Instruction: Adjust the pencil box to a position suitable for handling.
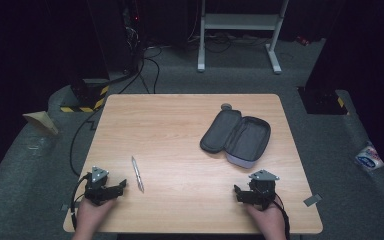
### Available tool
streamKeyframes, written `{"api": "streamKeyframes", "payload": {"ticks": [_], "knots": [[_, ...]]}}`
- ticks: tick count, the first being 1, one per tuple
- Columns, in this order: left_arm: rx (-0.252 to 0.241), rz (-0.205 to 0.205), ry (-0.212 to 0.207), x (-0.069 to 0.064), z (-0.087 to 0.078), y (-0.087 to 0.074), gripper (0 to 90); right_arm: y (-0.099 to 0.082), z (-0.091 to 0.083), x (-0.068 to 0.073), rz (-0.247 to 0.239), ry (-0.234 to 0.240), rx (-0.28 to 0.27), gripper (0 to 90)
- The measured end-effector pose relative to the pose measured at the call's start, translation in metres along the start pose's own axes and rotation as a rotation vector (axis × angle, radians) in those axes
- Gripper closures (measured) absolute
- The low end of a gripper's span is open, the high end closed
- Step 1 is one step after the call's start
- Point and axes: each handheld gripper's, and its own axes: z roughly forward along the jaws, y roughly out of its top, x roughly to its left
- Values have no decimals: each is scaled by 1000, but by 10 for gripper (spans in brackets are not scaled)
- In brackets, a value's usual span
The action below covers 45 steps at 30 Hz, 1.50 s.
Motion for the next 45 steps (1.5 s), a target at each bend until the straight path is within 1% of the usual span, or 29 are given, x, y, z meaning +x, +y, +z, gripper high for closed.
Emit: {"api": "streamKeyframes", "payload": {"ticks": [8, 10, 11, 13, 16, 17, 18, 19, 24, 25, 26, 27, 31, 37, 40, 41, 43, 45], "knots": [[-6, 11, -2, -1, 0, 0, 175, -1, -1, 0, -16, 16, 0, 94], [-1, 10, -7, 0, 0, 0, 176, -2, -2, 1, -27, 19, -5, 106], [-1, 9, -6, -1, 0, 0, 177, -3, -4, 0, -39, 17, -9, 112], [-2, 7, -6, -1, 0, 0, 177, -3, -5, 0, -37, 17, -10, 115], [-2, 7, -6, -1, 0, 0, 175, -3, -10, 1, -38, 12, -37, 118], [-2, 8, -7, -1, 1, 0, 175, -3, -10, 1, -38, 12, -37, 118], [0, 8, -10, -1, 1, 0, 169, -2, -11, 1, -43, 11, -55, 118], [0, 9, -11, -1, 1, 1, 166, -2, -11, 1, -46, 10, -59, 118], [1, 10, -10, -1, 2, 1, 158, -2, -12, 2, -42, 9, -46, 126], [0, 11, -10, -1, 2, 1, 155, -1, -13, 3, -55, 7, -50, 127], [1, 11, -10, -1, 2, 1, 155, -1, -13, 3, -55, 7, -50, 127], [1, 11, -10, -1, 2, 1, 155, -1, -16, 3, -51, 6, -66, 126], [3, 10, -7, -1, 2, 1, 156, 0, -17, 4, -53, 8, -81, 126], [3, 10, -8, -1, 2, 1, 156, 4, -20, 1, -13, 34, -116, 124], [3, 10, -8, -1, 2, 1, 156, 7, -22, 1, -11, 41, -134, 114], [1, 10, -7, -1, 2, 1, 156, 10, -23, 1, -8, 55, -142, 114], [3, 13, -7, -1, 1, 1, 156, 11, -23, 2, -5, 58, -143, 114], [3, 13, -7, -1, 1, 1, 156, 14, -24, 1, -14, 61, -143, 120]]}}
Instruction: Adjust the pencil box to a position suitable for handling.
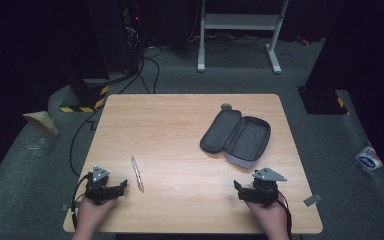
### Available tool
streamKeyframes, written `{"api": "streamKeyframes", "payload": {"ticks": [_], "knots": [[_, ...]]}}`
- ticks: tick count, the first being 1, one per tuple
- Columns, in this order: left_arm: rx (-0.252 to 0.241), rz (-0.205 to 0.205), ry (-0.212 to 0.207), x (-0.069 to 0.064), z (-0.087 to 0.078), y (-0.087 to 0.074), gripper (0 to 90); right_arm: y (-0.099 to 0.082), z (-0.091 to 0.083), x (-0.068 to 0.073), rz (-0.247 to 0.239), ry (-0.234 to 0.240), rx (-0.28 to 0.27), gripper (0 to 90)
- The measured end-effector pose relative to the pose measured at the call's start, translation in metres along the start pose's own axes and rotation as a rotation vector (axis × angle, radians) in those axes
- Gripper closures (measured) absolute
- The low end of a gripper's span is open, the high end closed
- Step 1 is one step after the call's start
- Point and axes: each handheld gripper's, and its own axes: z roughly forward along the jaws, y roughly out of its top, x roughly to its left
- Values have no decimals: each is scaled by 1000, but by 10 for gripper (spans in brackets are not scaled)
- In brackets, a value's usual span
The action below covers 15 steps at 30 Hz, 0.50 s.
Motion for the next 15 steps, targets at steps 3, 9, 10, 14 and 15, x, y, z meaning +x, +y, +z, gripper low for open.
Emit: {"api": "streamKeyframes", "payload": {"ticks": [3, 9, 10, 14, 15], "knots": [[0, -1, -1, 0, 0, 0, 156, 7, -1, -1, 6, 4, -13, 134], [0, -3, -4, 0, 0, 0, 156, 22, -1, -1, 3, -4, -33, 156], [1, -2, -9, 1, 0, 0, 156, 27, 0, -2, 13, -5, -32, 160], [4, 2, -15, 2, 0, 0, 156, 33, 0, -5, 15, -5, -39, 175], [4, 2, -15, 2, 0, 0, 156, 36, 1, -6, 19, -7, -37, 181]]}}
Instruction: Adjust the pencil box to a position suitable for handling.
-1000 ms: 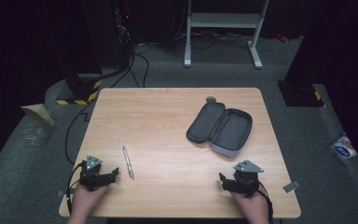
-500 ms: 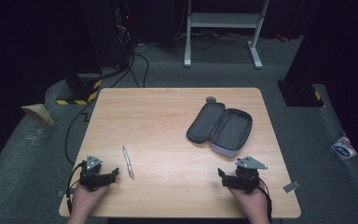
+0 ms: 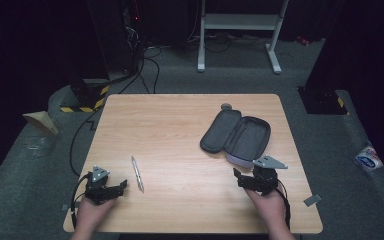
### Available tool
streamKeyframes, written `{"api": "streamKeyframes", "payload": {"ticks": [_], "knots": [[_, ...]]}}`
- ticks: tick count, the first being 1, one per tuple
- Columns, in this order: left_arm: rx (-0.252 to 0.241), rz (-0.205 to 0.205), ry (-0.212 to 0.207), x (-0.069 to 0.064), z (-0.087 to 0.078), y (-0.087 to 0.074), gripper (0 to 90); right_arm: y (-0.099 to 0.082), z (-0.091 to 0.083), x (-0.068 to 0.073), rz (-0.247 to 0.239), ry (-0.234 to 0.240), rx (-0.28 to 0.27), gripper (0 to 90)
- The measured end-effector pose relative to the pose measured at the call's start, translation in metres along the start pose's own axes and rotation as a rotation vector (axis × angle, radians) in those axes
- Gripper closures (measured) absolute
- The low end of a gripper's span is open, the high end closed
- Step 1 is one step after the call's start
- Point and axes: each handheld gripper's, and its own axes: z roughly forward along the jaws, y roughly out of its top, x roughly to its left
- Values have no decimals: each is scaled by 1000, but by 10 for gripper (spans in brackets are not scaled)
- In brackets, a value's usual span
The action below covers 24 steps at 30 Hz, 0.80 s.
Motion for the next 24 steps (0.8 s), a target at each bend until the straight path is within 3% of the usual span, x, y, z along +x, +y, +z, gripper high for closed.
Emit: {"api": "streamKeyframes", "payload": {"ticks": [3, 8, 24], "knots": [[-2, 1, 0, 0, 0, 0, 157, 5, 5, -3, -19, -11, -6, 214], [-3, 1, 1, -1, -1, -1, 157, 12, 15, -9, 4, -11, 12, 255], [-3, 16, -10, 0, 0, 0, 158, 29, 42, -22, -8, -19, 66, 444]]}}
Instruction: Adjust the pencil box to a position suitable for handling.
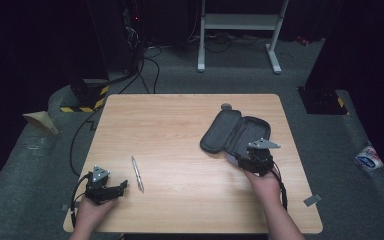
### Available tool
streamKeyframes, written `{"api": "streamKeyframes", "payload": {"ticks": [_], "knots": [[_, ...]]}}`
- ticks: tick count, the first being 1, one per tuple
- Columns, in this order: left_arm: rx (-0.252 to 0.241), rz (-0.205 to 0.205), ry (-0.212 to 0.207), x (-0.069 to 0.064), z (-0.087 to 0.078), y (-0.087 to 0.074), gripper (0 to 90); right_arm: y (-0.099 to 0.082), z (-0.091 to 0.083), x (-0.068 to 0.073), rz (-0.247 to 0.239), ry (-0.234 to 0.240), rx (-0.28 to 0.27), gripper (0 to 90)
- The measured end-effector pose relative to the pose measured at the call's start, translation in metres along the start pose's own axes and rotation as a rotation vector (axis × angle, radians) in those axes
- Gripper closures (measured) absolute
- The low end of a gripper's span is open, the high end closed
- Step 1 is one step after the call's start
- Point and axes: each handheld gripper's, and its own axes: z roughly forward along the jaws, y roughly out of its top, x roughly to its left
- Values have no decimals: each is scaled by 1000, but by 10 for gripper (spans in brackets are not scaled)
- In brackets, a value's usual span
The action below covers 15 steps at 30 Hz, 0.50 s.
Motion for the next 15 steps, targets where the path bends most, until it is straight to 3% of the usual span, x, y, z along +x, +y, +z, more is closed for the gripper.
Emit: {"api": "streamKeyframes", "payload": {"ticks": [9, 12, 15], "knots": [[-2, 3, -1, -1, -2, -2, 158, -2, 5, 4, -9, 14, 16, 535], [2, 0, 3, -1, -3, -3, 161, -4, 6, 2, -15, 3, 5, 632], [-2, -10, 14, -2, -6, -6, 163, -6, 6, 2, -23, 15, 5, 648]]}}
